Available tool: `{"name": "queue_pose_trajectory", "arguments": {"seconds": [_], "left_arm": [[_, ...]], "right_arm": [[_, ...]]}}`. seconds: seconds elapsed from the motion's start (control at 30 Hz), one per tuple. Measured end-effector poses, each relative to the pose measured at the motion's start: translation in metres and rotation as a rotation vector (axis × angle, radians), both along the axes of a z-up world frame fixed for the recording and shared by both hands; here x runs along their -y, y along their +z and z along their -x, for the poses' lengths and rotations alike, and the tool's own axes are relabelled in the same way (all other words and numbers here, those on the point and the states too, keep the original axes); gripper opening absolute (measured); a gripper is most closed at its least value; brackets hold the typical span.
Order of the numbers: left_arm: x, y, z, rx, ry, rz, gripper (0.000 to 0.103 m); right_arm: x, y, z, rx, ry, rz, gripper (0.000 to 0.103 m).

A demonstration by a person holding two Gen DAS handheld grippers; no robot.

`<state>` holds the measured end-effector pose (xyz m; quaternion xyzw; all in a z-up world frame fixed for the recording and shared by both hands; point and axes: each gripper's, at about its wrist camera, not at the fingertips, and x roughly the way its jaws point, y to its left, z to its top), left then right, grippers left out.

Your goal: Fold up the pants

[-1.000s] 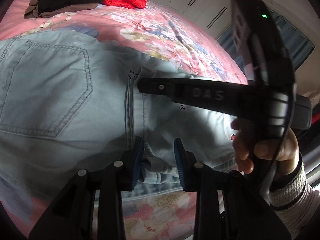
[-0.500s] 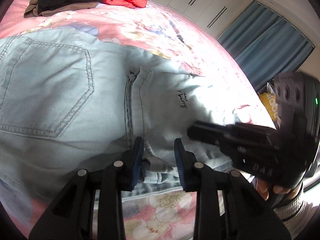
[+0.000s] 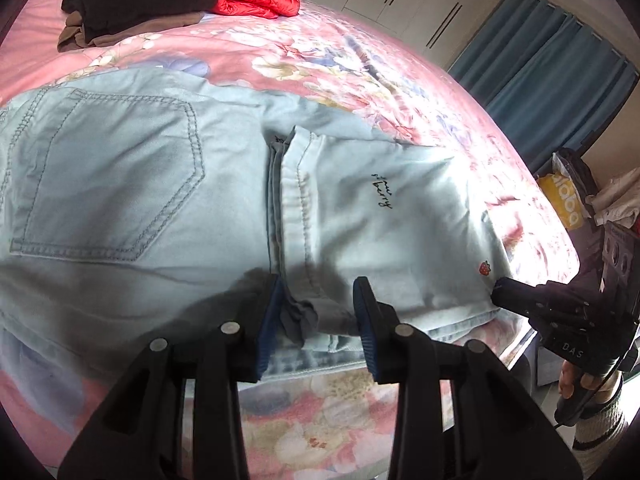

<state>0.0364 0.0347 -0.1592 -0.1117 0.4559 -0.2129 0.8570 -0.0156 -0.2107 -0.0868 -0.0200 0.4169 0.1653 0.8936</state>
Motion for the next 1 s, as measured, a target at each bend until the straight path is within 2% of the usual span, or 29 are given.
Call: {"name": "queue_pose_trajectory", "arguments": {"seconds": [0.03, 0.1, 0.13, 0.27, 0.4, 0.53, 0.63, 1.0], "left_arm": [[-0.002, -0.001, 0.004, 0.005, -0.002, -0.001, 0.037], [-0.008, 0.002, 0.011, 0.010, 0.008, 0.008, 0.037], [-0.012, 0.004, 0.015, 0.010, 0.018, 0.020, 0.037], [-0.038, 0.019, 0.031, 0.037, 0.097, 0.060, 0.043], [-0.076, 0.023, 0.042, 0.026, 0.204, 0.127, 0.046], [-0.103, 0.019, 0.048, 0.007, 0.306, 0.060, 0.047], [-0.117, 0.014, 0.049, -0.017, 0.359, 0.083, 0.048], [-0.141, 0.012, 0.036, -0.008, 0.454, 0.153, 0.058]], "right_arm": [[0.005, -0.007, -0.001, -0.019, -0.029, 0.032, 0.013], [0.012, -0.022, 0.002, -0.064, -0.028, 0.003, 0.013], [0.013, -0.024, 0.006, -0.052, -0.025, -0.004, 0.013], [0.009, -0.014, 0.015, -0.016, -0.025, 0.014, 0.016], [0.004, 0.000, 0.018, 0.006, 0.010, -0.080, 0.017], [-0.014, 0.000, 0.012, 0.004, 0.064, -0.135, 0.018], [-0.033, -0.002, 0.007, -0.005, 0.120, -0.156, 0.019], [-0.092, -0.002, -0.014, 0.003, 0.246, -0.128, 0.019]]}}
